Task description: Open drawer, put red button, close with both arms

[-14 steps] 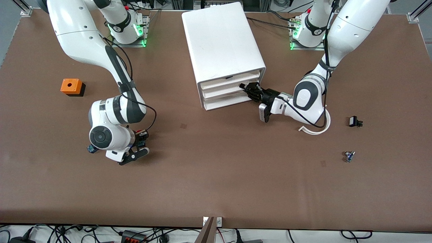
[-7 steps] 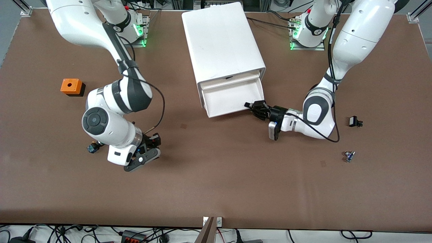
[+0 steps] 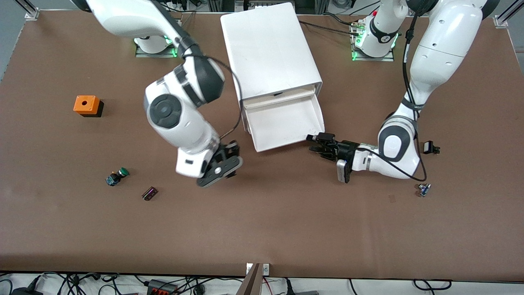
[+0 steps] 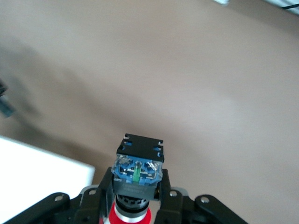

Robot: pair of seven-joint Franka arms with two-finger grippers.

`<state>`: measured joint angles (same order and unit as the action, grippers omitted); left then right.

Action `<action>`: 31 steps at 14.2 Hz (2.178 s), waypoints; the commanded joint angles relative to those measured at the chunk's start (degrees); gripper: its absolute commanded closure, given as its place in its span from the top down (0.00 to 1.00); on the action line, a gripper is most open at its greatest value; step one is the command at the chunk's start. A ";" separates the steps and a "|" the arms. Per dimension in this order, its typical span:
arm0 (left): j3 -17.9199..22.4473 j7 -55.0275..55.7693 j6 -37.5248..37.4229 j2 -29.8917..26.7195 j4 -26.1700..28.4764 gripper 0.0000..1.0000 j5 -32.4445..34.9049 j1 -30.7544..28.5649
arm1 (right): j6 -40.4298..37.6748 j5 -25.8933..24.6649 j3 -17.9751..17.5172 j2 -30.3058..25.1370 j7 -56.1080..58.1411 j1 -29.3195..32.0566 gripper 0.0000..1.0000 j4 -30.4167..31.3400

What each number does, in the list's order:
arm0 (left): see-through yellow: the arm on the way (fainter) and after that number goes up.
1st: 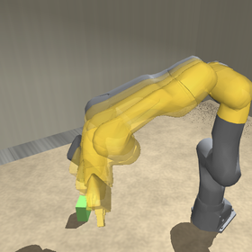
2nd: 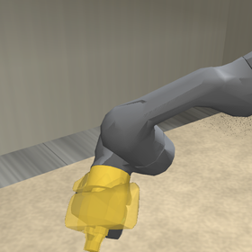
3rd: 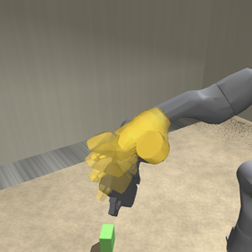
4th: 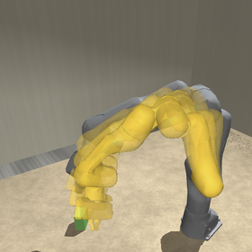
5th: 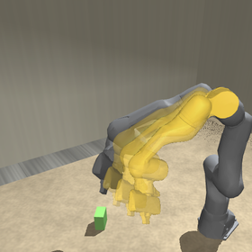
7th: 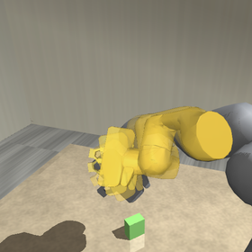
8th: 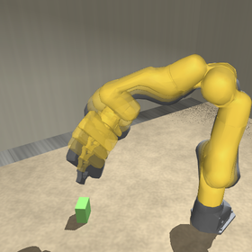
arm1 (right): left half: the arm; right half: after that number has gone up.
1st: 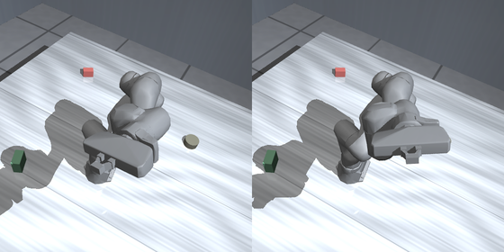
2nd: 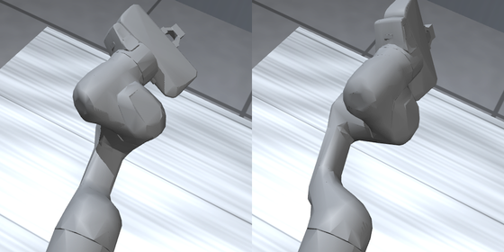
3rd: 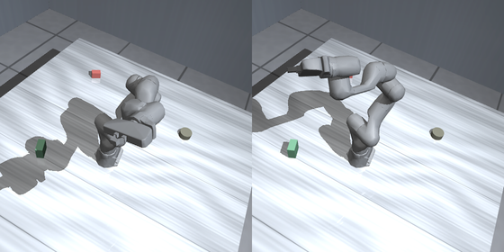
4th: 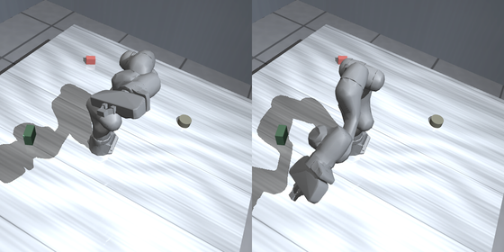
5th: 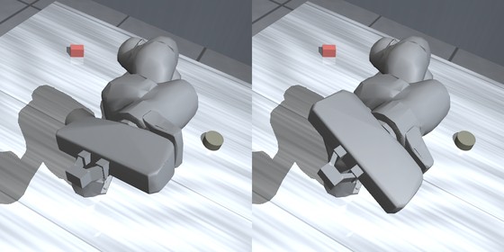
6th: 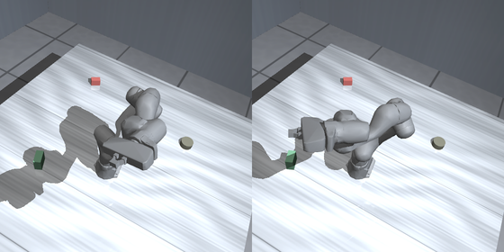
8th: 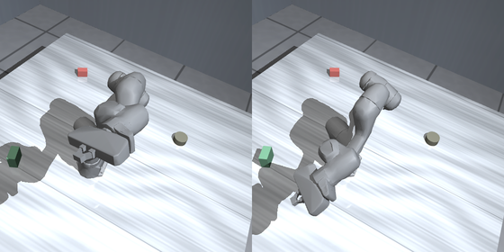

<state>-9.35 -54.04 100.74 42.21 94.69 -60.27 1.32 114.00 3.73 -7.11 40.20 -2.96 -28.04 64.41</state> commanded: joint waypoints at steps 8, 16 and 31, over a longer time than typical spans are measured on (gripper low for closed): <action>-0.14 32.58 -7.92 -9.59 -8.03 1.00 34.03 -0.88 | -0.89 0.32 -0.09 2.59 -12.42 -11.59 0.00 -0.34; 0.20 39.28 -10.56 -11.36 -20.14 1.00 68.18 5.36 | -0.09 0.40 -0.09 5.41 -16.29 -15.29 0.00 -0.60; 0.21 45.69 -10.12 -9.16 -24.64 1.00 68.00 4.65 | 2.19 0.40 0.17 4.89 -23.04 -15.20 1.00 -0.69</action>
<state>-8.94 -9.66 91.59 32.11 72.10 6.84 5.75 116.80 3.73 -7.15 46.15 -22.78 -43.17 64.29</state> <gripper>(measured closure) 0.000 0.057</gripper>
